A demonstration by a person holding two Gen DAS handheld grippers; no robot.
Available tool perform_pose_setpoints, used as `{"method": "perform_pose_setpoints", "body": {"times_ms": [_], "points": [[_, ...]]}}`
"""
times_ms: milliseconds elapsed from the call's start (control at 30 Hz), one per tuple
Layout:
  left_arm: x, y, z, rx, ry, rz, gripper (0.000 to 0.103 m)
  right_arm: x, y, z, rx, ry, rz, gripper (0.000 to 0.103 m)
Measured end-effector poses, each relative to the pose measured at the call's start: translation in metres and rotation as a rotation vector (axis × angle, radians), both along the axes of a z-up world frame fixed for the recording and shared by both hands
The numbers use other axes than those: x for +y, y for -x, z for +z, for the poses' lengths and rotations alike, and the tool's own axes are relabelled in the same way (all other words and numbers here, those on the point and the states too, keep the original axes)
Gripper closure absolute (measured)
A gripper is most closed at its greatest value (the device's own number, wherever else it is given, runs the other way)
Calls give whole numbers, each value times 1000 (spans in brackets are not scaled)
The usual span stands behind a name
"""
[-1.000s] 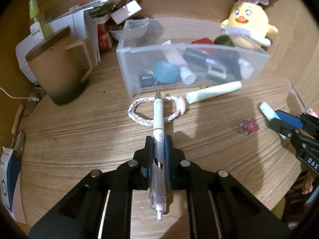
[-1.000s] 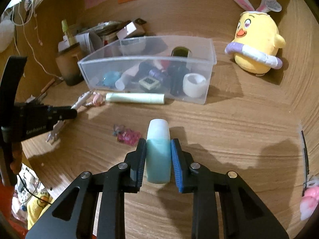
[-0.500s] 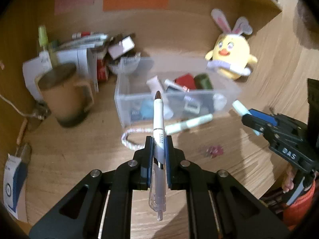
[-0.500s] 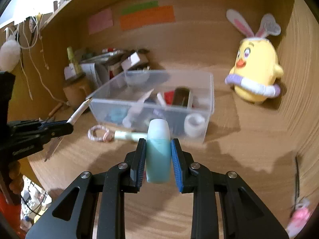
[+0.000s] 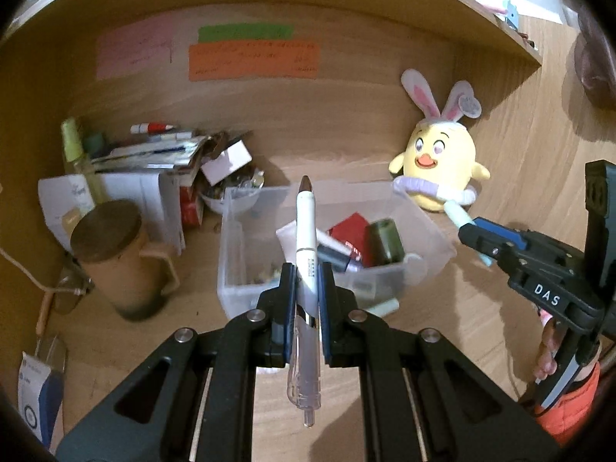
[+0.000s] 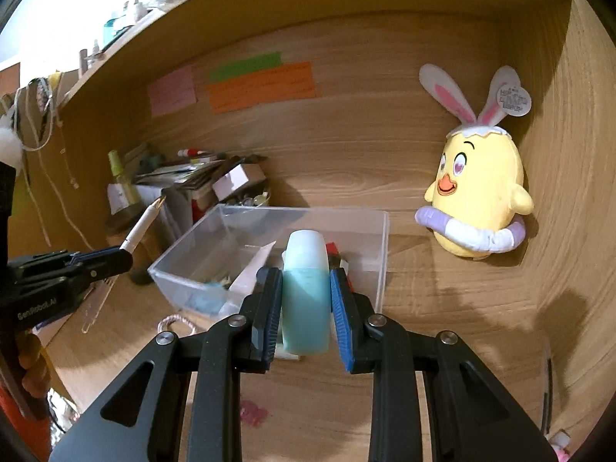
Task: Organize objects
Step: 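Lower the pen into the box with the left gripper while the right lowers the mint tube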
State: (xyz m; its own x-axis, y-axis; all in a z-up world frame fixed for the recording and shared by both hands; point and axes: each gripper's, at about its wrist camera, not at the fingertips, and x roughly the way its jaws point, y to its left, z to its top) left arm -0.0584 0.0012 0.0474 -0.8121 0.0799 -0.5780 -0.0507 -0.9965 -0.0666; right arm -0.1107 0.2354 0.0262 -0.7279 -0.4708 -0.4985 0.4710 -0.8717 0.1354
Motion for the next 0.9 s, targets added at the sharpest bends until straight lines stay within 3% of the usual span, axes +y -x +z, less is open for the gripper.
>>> {"method": "perform_pose_setpoints", "body": {"times_ms": [433, 900], "points": [[2, 50, 8, -4, 10, 6, 93, -21, 41, 13, -10, 23, 18, 80], [-12, 101, -3, -67, 1, 39, 93, -59, 74, 6, -19, -89, 50, 80]]}}
